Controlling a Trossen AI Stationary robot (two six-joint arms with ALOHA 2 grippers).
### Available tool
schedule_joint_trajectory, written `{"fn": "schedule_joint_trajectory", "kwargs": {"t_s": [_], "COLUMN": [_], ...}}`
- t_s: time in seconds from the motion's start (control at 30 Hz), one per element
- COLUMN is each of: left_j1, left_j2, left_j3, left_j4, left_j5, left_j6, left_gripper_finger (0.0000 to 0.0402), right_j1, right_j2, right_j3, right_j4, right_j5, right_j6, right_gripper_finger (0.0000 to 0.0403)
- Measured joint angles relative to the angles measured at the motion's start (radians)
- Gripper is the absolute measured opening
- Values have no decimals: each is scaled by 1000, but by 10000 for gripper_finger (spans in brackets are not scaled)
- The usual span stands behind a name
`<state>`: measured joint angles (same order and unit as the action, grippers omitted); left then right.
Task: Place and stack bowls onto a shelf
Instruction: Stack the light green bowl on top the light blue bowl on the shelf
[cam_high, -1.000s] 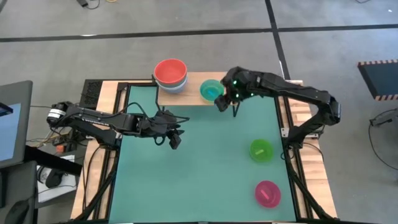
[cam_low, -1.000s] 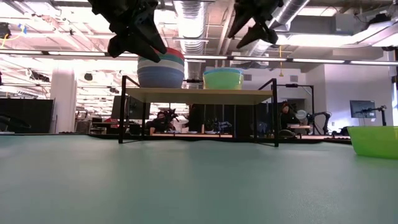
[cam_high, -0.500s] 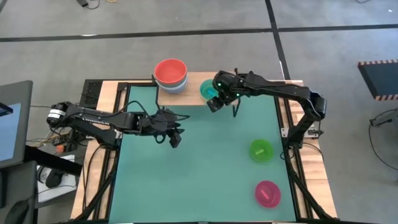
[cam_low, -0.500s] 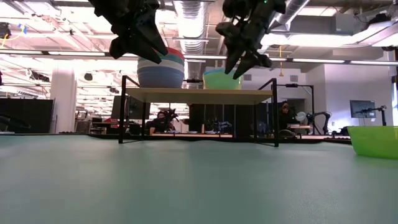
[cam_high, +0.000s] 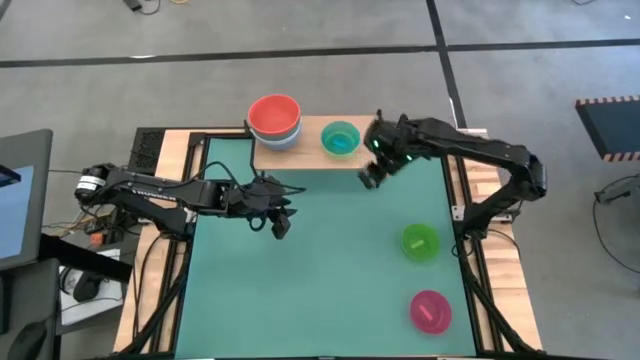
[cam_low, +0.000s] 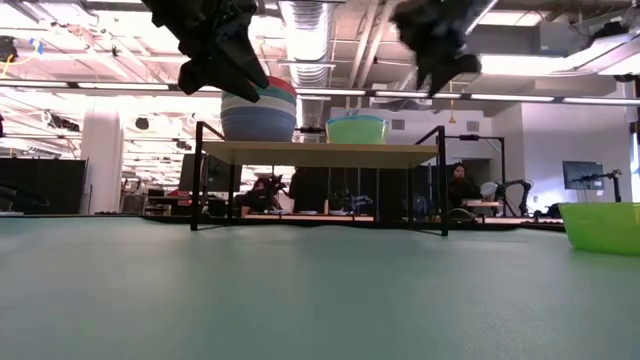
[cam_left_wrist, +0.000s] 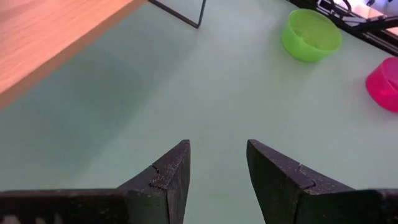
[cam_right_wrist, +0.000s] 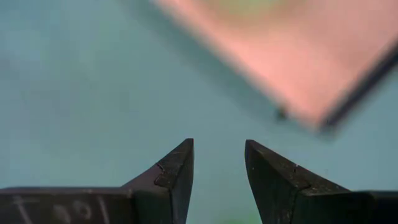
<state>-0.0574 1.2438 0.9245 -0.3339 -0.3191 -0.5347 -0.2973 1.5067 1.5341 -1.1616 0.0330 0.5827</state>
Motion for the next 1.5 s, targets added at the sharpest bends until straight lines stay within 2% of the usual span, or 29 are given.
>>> {"fn": "schedule_joint_trajectory", "kwargs": {"t_s": [0.13, 0.3, 0.43, 0.63, 0.77, 0.9, 1.13, 1.3, 1.5], "left_j1": [0, 0, 0, 0, 0, 0, 0, 0, 0], "left_j2": [0, 0, 0, 0, 0, 0, 0, 0, 0], "left_j3": [0, 0, 0, 0, 0, 0, 0, 0, 0], "left_j4": [0, 0, 0, -1, -11, -15, -12, -13, -13], "left_j5": [0, 2, 27, 27, 47, 74, 74, 74, 70], "left_j6": [34, 68, 74, 85, 87, 119, 114, 100, 84], "left_gripper_finger": [141, 141, 141, 141, 141, 141, 141, 141, 141], "right_j1": [126, 288, 386, 478, 475, 430, 344, 313, 302], "right_j2": [-25, -26, -30, -54, -78, -121, -182, -169, -172], "right_j3": [0, -11, -95, -334, -479, -589, -772, -821, -822], "right_j4": [-200, -335, -335, -243, -240, -269, -39, -11, -14], "right_j5": [17, 60, 23, -31, -21, 11, -30, 0, 14], "right_j6": [34, 119, 221, 399, 515, 536, 445, 441, 440], "right_gripper_finger": [168, 168, 168, 168, 168, 168, 168, 158, 111]}}
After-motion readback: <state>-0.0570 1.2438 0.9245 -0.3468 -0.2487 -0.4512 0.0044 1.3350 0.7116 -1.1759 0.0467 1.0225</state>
